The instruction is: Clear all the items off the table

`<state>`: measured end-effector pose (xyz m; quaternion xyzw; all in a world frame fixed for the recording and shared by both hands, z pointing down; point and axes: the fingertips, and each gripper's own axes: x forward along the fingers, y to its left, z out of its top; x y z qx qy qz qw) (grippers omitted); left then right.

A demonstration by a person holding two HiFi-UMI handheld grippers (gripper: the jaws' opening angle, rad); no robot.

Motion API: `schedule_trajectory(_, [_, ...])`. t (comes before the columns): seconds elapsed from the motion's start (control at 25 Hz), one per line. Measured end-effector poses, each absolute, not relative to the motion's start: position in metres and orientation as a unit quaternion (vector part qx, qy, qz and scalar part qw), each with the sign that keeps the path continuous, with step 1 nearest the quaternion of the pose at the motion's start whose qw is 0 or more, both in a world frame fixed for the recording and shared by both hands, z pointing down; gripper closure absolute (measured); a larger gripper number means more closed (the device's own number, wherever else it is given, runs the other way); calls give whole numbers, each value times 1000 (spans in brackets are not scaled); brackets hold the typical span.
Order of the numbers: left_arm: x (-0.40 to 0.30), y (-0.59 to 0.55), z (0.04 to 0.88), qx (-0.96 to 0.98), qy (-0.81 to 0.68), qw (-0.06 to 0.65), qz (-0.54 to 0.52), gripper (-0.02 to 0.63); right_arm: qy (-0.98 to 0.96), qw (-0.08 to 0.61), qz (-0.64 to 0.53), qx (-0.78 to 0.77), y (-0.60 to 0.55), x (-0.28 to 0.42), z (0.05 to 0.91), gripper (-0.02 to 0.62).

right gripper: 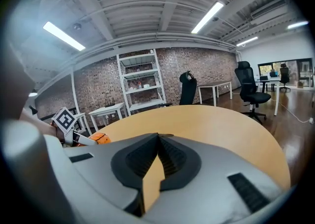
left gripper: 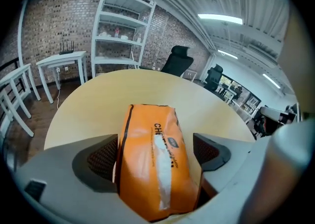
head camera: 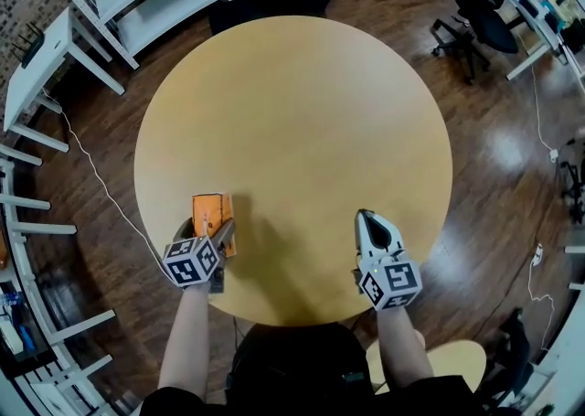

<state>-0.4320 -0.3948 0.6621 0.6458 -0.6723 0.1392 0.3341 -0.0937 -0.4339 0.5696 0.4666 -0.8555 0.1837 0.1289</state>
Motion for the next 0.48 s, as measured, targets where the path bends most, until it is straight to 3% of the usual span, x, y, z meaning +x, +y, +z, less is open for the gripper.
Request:
schedule_trajectory(0.12, [-437,-390,649,649,-679,327,100,133,-853,121,177,476,-431,-92,561,591])
schedule_trajectory(0.36, [-462,-370,608,648,-705,283,50,271,-848,100,147,499,-419,-80,530,592])
schedule_trajectory(0.48, [-482,-359,577,646,-725,236,37,383,-840,83,135,519,-407,-71,510,591])
